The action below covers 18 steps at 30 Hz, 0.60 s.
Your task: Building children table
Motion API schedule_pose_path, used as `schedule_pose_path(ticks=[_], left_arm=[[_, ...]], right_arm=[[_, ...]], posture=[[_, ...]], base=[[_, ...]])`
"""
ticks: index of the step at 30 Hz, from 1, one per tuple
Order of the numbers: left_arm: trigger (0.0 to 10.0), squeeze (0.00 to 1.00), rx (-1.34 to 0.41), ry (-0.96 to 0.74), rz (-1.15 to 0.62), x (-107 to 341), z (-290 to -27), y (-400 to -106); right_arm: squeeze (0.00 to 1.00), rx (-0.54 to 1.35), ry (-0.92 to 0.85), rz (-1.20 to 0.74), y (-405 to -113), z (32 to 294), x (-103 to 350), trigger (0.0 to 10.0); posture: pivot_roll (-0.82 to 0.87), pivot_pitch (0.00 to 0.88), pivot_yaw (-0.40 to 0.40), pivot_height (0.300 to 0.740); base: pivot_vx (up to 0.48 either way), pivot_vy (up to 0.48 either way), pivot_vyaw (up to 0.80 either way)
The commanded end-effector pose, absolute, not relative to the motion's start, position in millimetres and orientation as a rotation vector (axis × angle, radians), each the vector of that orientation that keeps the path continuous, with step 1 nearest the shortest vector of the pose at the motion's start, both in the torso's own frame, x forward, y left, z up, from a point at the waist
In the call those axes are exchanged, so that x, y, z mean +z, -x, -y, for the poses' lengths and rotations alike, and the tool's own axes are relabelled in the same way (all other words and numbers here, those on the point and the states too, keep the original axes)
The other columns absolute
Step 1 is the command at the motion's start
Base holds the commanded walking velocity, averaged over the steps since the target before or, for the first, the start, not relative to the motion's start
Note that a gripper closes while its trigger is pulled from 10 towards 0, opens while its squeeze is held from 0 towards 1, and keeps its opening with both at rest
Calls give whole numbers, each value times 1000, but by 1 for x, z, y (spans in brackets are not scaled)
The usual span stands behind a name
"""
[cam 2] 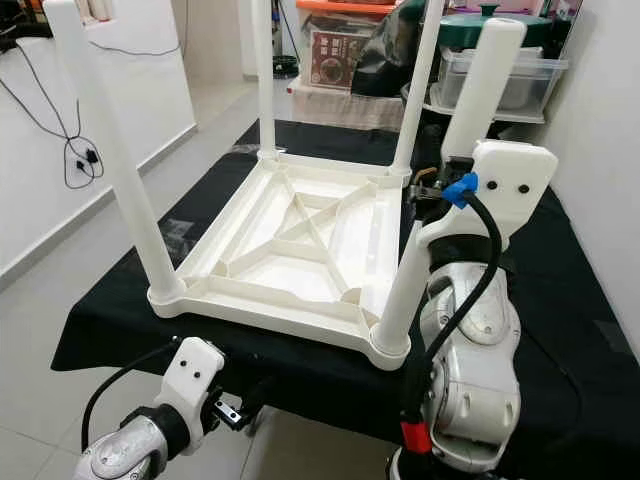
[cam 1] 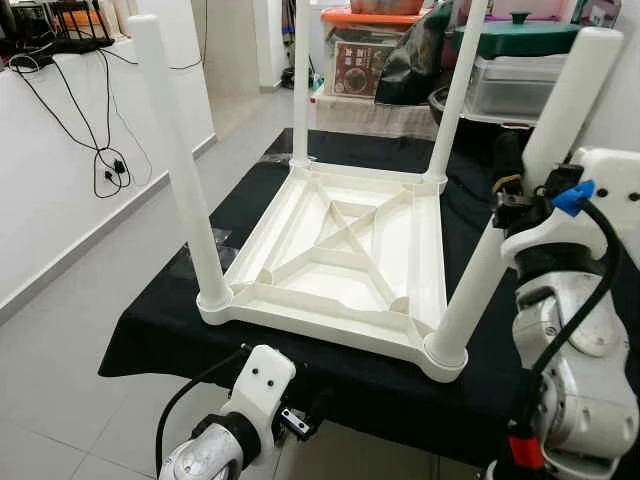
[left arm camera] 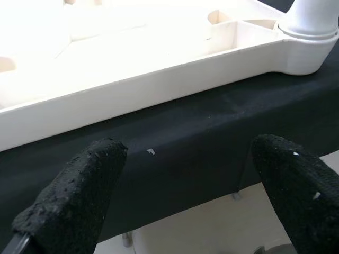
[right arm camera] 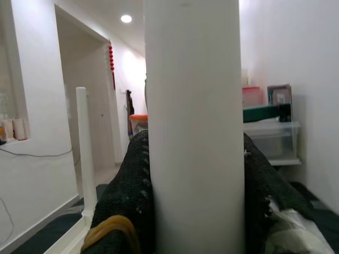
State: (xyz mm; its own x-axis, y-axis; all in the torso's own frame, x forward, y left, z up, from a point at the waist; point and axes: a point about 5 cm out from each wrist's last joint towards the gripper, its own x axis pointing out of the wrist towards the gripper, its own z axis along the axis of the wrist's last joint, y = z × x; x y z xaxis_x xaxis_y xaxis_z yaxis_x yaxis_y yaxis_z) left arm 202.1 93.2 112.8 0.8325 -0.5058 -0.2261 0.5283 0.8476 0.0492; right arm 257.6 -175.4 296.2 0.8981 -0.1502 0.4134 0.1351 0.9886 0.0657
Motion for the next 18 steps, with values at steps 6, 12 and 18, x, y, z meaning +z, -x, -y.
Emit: schedule_pose_path(ticks=[6, 12, 18], left_arm=[[10000, 0, -549, -126, -231, 111, -95, -199], [10000, 0, -548, -130, -232, 112, -95, -196], [10000, 0, -550, -138, -240, 114, -97, -192]], right_arm=[[0, -171, -252, 141, -304, 202, 259, 0], [0, -103, -497, 107, -335, 221, 248, 0], [0, -93, -799, 86, -365, 242, 241, 0]], posture=[[63, 59, -33, 740], [84, 72, -38, 740], [100, 83, -36, 740]], base=[[0, 0, 0], [0, 0, 0], [0, 0, 0]])
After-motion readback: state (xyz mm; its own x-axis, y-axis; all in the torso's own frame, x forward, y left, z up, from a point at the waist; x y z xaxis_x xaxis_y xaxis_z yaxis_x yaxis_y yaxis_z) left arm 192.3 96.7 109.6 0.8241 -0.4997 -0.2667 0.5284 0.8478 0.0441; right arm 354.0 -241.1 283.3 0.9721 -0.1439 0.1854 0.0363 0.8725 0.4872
